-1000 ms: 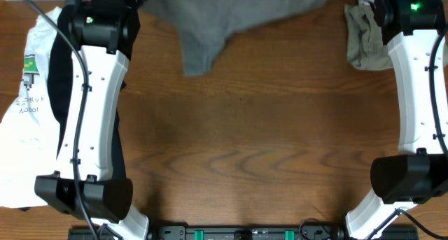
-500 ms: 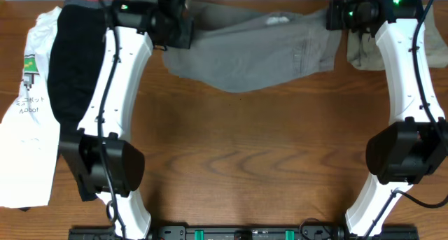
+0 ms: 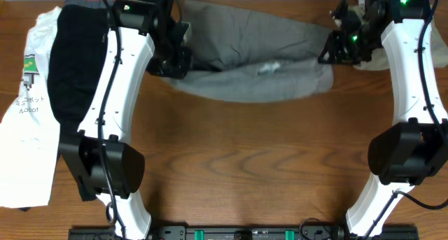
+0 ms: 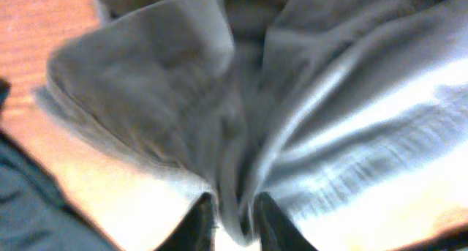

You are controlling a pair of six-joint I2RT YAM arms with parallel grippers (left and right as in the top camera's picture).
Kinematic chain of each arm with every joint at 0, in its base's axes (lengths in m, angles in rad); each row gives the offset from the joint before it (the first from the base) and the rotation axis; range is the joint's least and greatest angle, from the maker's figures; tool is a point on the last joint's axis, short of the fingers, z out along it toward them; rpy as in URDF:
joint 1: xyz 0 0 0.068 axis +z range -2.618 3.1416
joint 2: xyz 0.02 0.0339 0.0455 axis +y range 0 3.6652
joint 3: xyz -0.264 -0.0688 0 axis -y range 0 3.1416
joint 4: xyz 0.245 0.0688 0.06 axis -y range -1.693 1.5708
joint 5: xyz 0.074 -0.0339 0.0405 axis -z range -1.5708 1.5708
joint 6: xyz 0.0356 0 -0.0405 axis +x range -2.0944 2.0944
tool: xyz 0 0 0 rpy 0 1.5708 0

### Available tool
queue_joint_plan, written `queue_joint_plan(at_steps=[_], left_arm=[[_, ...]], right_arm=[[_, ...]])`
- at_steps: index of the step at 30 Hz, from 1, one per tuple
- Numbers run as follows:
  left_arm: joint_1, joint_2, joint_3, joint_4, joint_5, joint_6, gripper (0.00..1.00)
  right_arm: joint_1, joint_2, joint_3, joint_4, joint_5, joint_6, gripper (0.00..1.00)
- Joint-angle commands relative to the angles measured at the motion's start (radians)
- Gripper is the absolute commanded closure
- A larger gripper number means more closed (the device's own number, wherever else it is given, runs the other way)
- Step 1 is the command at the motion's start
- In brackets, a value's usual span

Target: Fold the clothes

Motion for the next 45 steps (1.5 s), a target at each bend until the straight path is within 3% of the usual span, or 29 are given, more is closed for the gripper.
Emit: queue_joint_plan(at_steps=[1, 8, 14, 28, 34, 38, 45], left_arm=[[0.008, -0.024, 0.008, -0.042, -0.016, -0.01, 0.66], [0.001, -0.024, -0.028, -0.048, -0.014, -0.058, 0.61], [-0.003, -0.024, -0.119, 0.063, -0.014, -0.058, 0.56], [0.016, -0.024, -0.229, 0.178, -0.024, -0.016, 0.55], [0.05, -0.024, -0.229, 0.243, -0.014, -0.061, 0.53], [0.052, -0.024, -0.229, 0.292, -0.013, -0.061, 0.48], [0.05, -0.024, -0.229, 0.316, -0.014, -0.061, 0.47]], right_arm=[[-0.028, -0.035, 0.012, -0.058, -0.034, -0.052, 0.72], [-0.026, -0.035, 0.012, -0.108, -0.034, -0.055, 0.73], [0.005, -0.035, 0.012, -0.075, -0.004, -0.05, 0.75], [0.183, -0.035, -0.053, -0.096, 0.227, 0.188, 0.7], [0.184, -0.035, -0.245, 0.102, 0.217, 0.157, 0.67], [0.174, -0.035, -0.389, 0.282, 0.167, 0.103, 0.54], [0.13, -0.035, -0.568, 0.516, 0.13, 0.063, 0.53]])
